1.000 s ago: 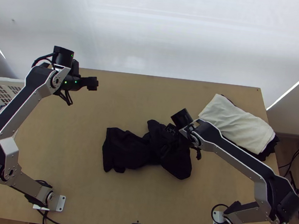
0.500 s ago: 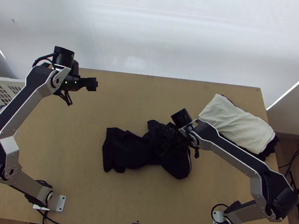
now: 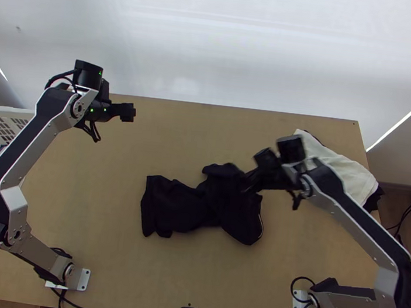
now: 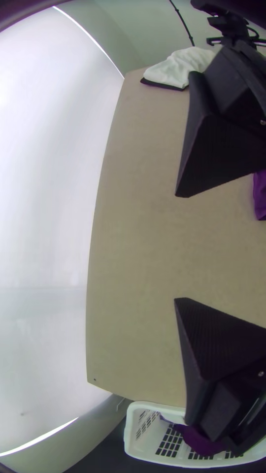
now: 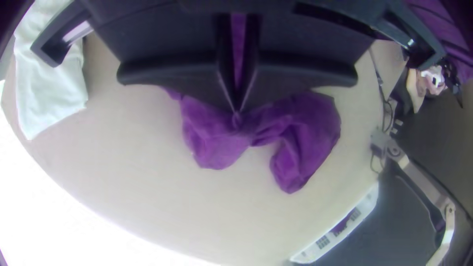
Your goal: Fold the t-shirt
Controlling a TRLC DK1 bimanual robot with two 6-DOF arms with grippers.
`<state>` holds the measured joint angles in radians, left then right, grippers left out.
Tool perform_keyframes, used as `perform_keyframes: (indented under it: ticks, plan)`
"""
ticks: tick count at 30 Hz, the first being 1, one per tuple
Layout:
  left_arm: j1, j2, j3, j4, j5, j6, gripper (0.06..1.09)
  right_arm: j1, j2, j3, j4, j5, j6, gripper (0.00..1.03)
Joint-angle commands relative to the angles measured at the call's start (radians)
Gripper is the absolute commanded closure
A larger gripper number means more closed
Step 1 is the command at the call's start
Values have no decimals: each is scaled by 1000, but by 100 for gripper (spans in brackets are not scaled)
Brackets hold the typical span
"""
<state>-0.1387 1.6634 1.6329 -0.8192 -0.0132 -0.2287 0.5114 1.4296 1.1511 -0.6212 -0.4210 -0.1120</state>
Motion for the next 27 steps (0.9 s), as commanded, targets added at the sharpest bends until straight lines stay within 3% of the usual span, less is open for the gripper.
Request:
perform_keyframes:
  ticks: [1, 5, 14, 27]
  plan:
    - [-21, 4, 12, 3, -1, -4, 10, -136, -98, 21, 3, -76, 77, 100]
    - [-70, 10, 12, -37, -1, 14, 10, -214, -146, 19, 0, -98, 121, 100]
    - [-203, 45, 5, -159, 19, 138, 10, -389, -209, -16, -77, -108, 123, 100]
    - [-435, 75, -136, -235, 94, 226, 10, -436, -236, -62, -86, -107, 147, 100]
